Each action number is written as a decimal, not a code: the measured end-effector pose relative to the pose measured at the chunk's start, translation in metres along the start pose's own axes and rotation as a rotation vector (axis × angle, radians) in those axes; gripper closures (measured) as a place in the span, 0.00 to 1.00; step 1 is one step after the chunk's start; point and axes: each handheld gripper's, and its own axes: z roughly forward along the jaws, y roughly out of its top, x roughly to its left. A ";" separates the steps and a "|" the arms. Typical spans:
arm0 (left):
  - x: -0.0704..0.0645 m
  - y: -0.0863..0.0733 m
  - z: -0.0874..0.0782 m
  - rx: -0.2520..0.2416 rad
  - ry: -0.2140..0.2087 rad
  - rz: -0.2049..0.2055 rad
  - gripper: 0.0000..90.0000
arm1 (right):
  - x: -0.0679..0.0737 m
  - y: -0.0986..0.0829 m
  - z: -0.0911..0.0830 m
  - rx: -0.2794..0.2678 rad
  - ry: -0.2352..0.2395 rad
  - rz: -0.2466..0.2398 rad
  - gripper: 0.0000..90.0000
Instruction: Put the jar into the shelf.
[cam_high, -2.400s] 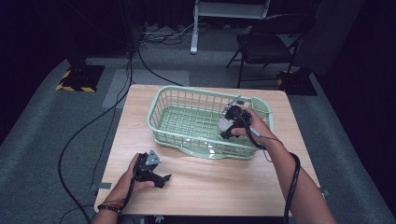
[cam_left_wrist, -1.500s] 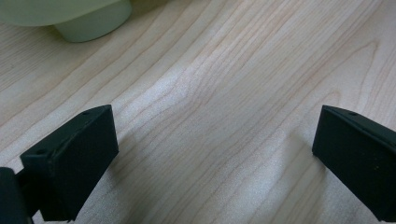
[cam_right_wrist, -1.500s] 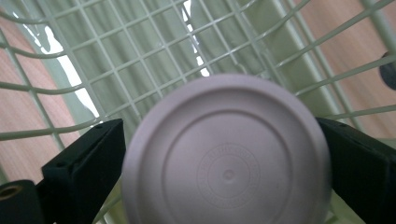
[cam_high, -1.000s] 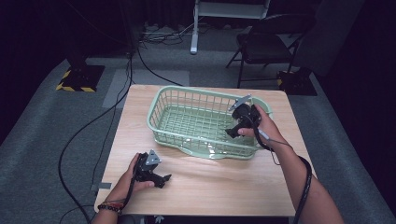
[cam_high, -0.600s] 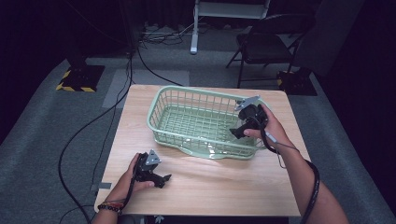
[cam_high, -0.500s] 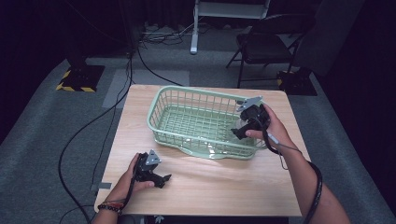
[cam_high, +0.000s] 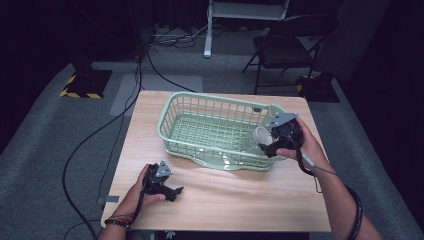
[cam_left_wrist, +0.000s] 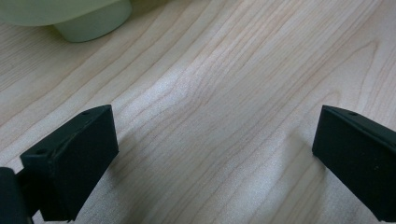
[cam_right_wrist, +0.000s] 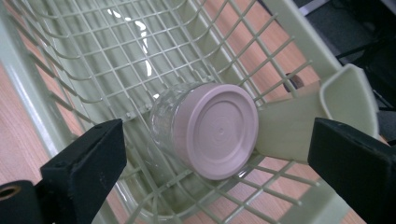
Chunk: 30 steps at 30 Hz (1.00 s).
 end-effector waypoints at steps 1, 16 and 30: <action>0.000 0.000 0.000 0.000 0.000 0.000 0.00 | 0.000 -0.002 -0.003 -0.009 0.000 0.003 0.05; 0.000 0.000 0.000 0.000 0.000 0.000 0.00 | 0.007 -0.048 -0.040 -0.050 0.019 0.014 0.05; 0.000 0.000 0.000 0.000 0.000 0.000 0.00 | 0.027 -0.096 -0.049 -0.058 -0.010 -0.037 0.05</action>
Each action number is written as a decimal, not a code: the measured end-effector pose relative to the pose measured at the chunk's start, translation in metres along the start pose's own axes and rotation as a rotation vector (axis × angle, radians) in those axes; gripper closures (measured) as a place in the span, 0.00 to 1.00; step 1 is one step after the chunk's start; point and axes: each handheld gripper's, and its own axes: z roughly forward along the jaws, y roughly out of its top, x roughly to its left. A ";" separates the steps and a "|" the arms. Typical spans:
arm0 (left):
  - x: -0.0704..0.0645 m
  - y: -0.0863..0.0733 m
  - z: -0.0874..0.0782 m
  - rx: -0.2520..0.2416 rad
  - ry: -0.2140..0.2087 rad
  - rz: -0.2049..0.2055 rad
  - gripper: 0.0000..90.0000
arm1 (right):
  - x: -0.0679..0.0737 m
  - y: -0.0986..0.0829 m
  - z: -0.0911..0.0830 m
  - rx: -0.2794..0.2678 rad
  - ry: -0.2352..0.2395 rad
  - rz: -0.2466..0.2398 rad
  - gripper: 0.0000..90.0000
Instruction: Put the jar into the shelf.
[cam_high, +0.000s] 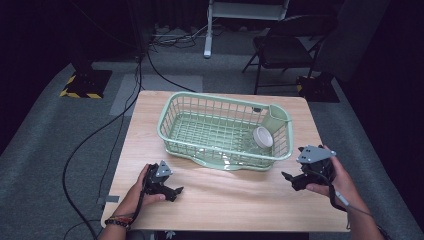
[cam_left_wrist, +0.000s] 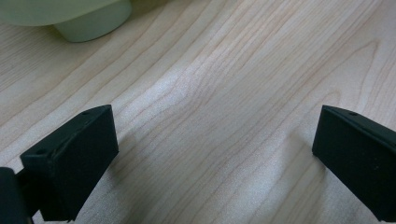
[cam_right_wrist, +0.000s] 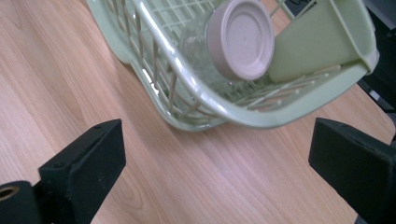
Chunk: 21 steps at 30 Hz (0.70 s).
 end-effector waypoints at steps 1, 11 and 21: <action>0.000 0.000 0.000 0.000 0.000 0.000 0.00 | 0.001 -0.002 0.001 0.003 -0.004 -0.001 0.05; 0.000 0.000 0.000 0.000 0.000 0.000 0.00 | 0.018 -0.041 0.025 0.059 0.018 -0.021 0.05; 0.000 0.000 0.000 0.001 0.001 0.003 0.00 | 0.015 -0.096 0.053 0.110 0.020 0.122 0.05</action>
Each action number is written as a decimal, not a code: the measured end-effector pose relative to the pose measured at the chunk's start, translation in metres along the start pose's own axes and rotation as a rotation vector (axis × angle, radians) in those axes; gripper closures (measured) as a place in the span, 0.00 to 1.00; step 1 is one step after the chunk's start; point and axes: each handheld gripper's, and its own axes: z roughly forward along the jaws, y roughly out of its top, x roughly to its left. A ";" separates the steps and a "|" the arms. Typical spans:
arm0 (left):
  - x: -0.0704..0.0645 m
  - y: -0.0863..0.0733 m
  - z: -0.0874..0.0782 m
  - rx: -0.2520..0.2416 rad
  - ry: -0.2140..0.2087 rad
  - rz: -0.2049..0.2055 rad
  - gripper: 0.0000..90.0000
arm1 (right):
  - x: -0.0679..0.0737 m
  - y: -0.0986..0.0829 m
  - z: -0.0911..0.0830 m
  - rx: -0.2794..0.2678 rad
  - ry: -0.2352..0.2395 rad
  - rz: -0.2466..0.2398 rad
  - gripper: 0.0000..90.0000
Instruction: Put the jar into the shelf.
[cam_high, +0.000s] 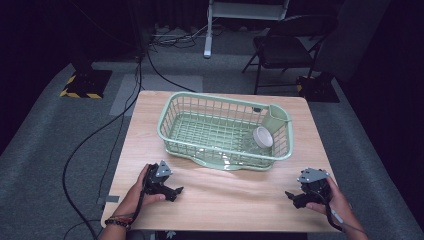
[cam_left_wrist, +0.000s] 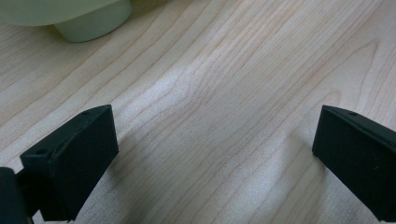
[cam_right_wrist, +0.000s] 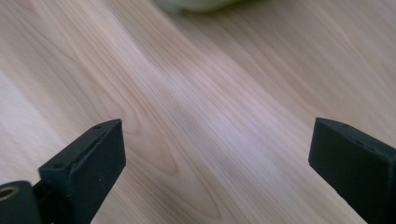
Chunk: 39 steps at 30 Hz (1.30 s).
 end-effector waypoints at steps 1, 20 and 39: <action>0.000 0.000 0.000 -0.001 -0.001 -0.001 0.00 | -0.002 -0.005 0.002 0.007 -0.005 0.015 0.05; 0.000 0.000 0.000 -0.001 -0.002 0.000 0.00 | -0.018 -0.082 0.010 -0.129 0.076 0.286 0.00; 0.000 0.000 0.000 -0.001 -0.001 -0.002 0.00 | -0.017 -0.081 0.011 -0.129 0.072 0.291 0.00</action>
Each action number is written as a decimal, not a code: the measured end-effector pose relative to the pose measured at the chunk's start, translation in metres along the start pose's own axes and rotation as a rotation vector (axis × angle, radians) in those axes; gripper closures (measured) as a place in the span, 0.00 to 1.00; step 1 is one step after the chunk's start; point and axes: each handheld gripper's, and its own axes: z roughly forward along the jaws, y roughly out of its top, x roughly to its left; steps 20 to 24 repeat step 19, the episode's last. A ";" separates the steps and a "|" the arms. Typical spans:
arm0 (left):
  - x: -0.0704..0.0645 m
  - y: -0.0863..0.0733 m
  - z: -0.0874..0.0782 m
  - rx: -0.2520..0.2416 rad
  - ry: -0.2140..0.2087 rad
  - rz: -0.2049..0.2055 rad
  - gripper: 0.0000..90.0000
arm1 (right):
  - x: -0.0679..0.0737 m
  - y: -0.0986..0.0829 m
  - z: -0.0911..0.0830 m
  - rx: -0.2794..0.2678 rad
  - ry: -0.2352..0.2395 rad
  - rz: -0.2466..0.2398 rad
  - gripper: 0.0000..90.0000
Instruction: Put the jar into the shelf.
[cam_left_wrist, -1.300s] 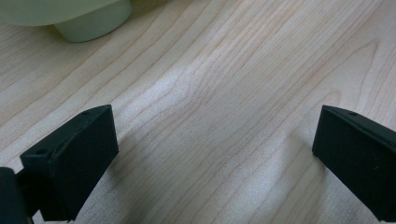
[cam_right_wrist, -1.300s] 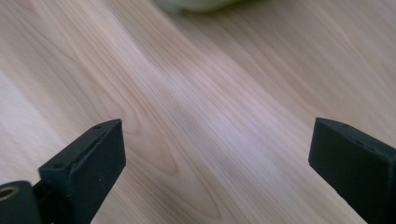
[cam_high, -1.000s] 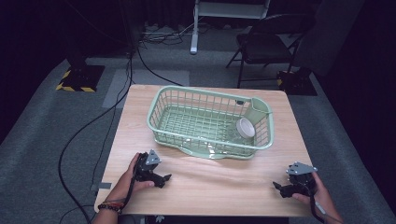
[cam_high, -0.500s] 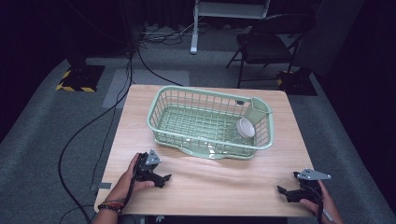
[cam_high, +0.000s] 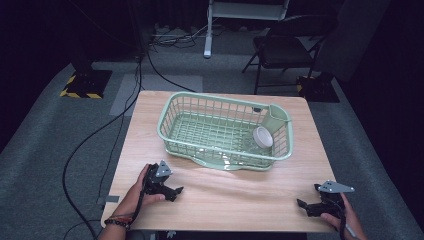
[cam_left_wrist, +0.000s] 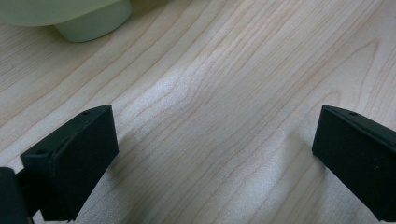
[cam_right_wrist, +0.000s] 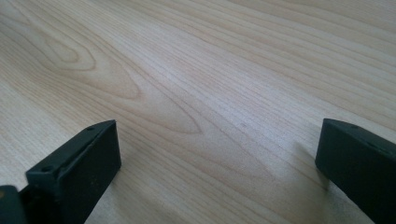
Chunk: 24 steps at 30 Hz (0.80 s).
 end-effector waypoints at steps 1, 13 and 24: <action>0.000 0.000 0.000 0.000 0.000 -0.001 0.00 | 0.000 0.000 0.000 0.000 0.000 0.000 0.00; 0.000 0.000 0.000 0.000 -0.001 0.000 0.00 | 0.000 0.001 0.001 0.001 -0.001 0.005 0.00; 0.000 0.000 0.000 0.001 -0.002 0.002 0.00 | 0.000 0.001 0.001 0.001 0.000 0.002 0.00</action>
